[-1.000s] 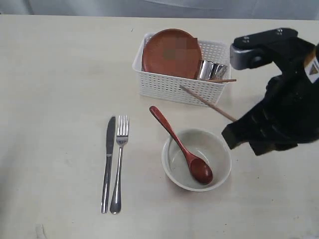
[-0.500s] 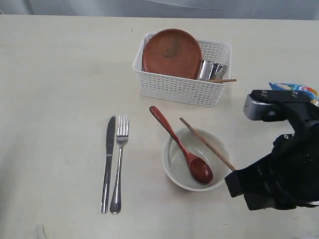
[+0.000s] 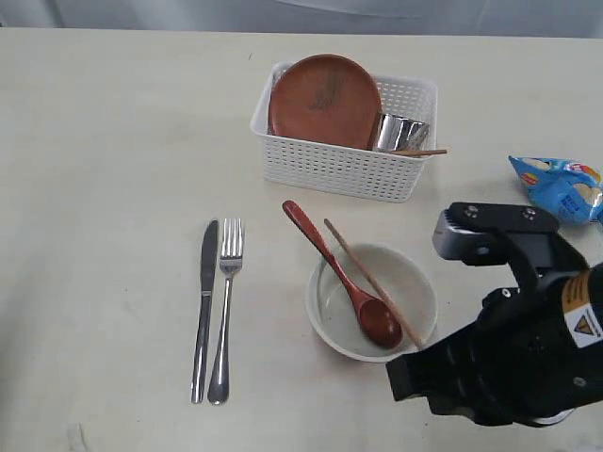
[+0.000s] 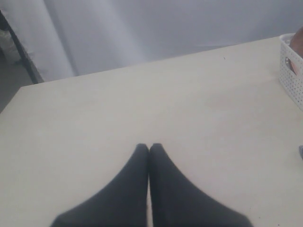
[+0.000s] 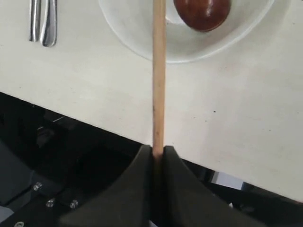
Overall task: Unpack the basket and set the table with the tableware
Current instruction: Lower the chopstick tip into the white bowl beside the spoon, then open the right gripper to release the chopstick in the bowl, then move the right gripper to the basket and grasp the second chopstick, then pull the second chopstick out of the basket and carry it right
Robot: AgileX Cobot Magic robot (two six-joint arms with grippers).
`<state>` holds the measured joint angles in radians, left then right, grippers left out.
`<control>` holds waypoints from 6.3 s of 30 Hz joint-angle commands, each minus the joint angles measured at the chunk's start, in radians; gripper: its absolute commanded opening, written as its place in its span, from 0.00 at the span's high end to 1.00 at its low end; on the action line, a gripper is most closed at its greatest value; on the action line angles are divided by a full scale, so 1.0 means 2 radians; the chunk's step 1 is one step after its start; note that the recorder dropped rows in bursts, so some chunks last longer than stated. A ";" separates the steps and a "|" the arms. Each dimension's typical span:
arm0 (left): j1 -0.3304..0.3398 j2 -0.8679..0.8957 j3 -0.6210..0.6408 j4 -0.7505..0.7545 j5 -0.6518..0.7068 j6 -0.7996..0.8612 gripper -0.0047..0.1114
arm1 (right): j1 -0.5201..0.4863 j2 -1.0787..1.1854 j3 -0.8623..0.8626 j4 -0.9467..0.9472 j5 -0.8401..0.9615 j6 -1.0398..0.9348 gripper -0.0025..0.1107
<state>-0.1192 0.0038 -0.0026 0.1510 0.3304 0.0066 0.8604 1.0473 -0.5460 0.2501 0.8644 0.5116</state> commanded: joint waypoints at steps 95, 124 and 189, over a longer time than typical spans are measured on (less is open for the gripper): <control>-0.004 -0.002 0.001 -0.001 -0.005 -0.003 0.96 | 0.049 0.120 -0.089 -0.072 0.043 -0.043 0.57; -0.004 -0.002 0.001 0.001 -0.005 -0.003 0.96 | -0.150 0.410 -0.412 -0.335 0.135 -0.307 0.57; -0.004 -0.002 0.001 0.001 -0.005 -0.003 0.96 | -0.149 0.195 -0.201 -0.013 0.178 -0.276 0.98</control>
<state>-0.1192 0.0038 -0.0026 0.1494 0.3304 0.0066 0.5660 1.4734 -1.0068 0.1623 1.2178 -0.0439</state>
